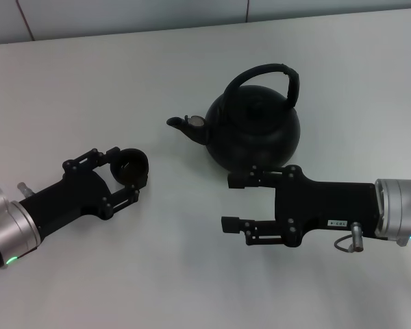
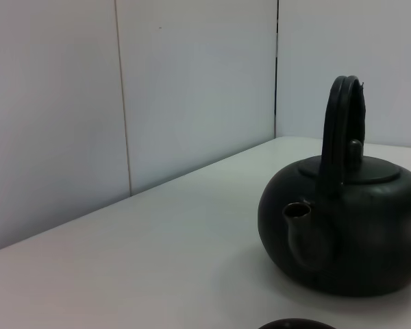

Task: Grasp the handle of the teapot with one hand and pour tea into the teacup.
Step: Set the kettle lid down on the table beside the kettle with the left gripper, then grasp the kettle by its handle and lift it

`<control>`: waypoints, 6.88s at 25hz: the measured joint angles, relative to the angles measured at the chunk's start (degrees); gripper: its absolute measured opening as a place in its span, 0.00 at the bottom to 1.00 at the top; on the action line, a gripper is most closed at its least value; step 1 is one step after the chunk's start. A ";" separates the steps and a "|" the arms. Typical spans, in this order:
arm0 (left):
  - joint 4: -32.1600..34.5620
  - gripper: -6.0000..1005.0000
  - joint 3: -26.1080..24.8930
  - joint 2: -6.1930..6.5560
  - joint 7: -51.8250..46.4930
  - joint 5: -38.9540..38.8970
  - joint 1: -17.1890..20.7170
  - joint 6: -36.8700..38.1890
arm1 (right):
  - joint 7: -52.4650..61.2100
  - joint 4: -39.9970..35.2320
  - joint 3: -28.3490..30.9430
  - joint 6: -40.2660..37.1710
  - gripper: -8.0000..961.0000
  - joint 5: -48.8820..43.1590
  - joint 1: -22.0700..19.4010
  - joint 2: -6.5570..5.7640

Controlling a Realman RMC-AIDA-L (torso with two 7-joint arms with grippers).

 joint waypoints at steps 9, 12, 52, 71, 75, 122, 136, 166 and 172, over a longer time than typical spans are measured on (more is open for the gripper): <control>0.31 0.71 2.15 0.00 0.03 0.00 -0.37 -0.35 | -0.11 0.04 0.01 0.00 0.77 0.00 0.08 -0.04; 0.32 0.71 2.31 0.00 0.04 0.00 -0.59 -0.95 | -0.12 0.03 0.01 0.00 0.77 0.00 0.11 -0.04; 2.10 0.86 2.38 0.32 0.11 -0.09 -0.29 0.03 | -0.12 -0.29 1.23 1.60 0.77 0.96 0.97 -0.17; 13.42 0.86 2.37 0.64 -5.14 -0.41 8.08 11.83 | -5.52 6.07 15.05 5.79 0.77 5.89 -4.76 -0.29; 13.97 0.86 2.36 0.68 -5.24 -0.27 8.75 12.92 | -6.55 7.13 17.74 5.54 0.77 6.39 -5.81 -0.19; 13.72 0.86 2.46 0.44 -4.57 0.00 6.88 7.79 | -6.59 14.15 23.06 21.87 0.77 8.46 8.01 -0.51; 13.37 0.86 2.43 0.27 -4.58 0.00 4.65 4.55 | -6.68 14.27 22.47 26.45 0.77 8.00 11.13 -0.57; 13.09 0.86 2.88 0.27 -4.52 -0.44 3.69 3.45 | -9.82 15.06 20.63 27.79 0.13 8.41 11.95 -0.30; 13.34 0.86 2.88 0.32 -4.86 -0.50 4.00 4.08 | -9.79 14.86 20.10 27.49 0.13 8.45 12.13 -0.27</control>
